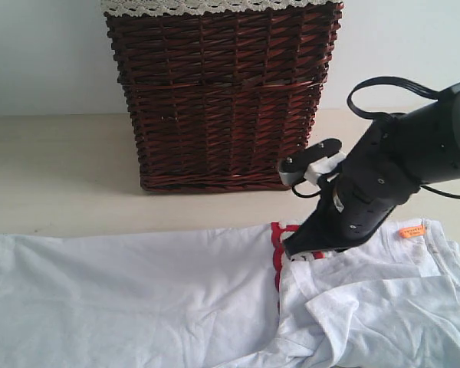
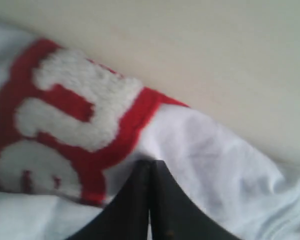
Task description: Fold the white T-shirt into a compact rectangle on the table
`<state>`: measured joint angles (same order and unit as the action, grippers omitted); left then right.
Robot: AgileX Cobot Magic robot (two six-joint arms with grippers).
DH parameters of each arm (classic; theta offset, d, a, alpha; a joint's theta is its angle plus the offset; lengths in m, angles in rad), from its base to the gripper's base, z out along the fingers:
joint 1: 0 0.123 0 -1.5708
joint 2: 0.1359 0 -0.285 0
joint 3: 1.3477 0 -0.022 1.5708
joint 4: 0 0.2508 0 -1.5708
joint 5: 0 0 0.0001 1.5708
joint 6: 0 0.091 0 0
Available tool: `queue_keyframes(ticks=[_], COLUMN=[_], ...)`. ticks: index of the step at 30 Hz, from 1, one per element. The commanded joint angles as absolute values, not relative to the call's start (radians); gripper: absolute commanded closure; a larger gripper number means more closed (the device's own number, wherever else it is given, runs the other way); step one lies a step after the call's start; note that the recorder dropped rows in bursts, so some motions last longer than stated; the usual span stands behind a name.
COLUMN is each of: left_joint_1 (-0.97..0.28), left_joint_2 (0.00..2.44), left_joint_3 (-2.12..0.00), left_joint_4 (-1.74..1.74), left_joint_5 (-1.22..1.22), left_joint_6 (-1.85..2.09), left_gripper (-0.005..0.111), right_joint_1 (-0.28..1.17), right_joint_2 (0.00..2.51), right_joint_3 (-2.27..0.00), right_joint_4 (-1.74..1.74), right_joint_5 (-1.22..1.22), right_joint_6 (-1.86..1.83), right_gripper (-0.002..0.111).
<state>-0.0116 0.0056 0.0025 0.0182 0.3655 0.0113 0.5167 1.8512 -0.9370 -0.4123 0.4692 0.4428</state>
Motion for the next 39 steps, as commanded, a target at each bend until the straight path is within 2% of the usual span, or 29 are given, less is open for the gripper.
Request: queue_keyframes(ticks=[1,14,24,39], left_joint_1=[-0.008,-0.008,-0.008,-0.008], left_joint_2=[0.000,0.000,0.000,0.000], left_joint_3=[0.000,0.000,0.000,0.000], left_joint_4=[0.022,0.022,0.022,0.022], left_joint_5=[0.358,0.358,0.358,0.358], left_joint_6=[0.013,0.013,0.013,0.013], left_gripper=[0.107,0.107,0.107,0.107], right_joint_1=[0.482,0.469,0.287,0.272], right_joint_2=[1.907,1.771,1.861,1.776], right_joint_3=[-0.933,-0.935,-0.874,-0.878], right_joint_4=[-0.403,-0.452,-0.413,-0.489], right_joint_5=[0.475,0.475,0.440,0.404], right_joint_6=[0.455,0.427,0.455,0.475], right_gripper=[0.108,0.108,0.108,0.108])
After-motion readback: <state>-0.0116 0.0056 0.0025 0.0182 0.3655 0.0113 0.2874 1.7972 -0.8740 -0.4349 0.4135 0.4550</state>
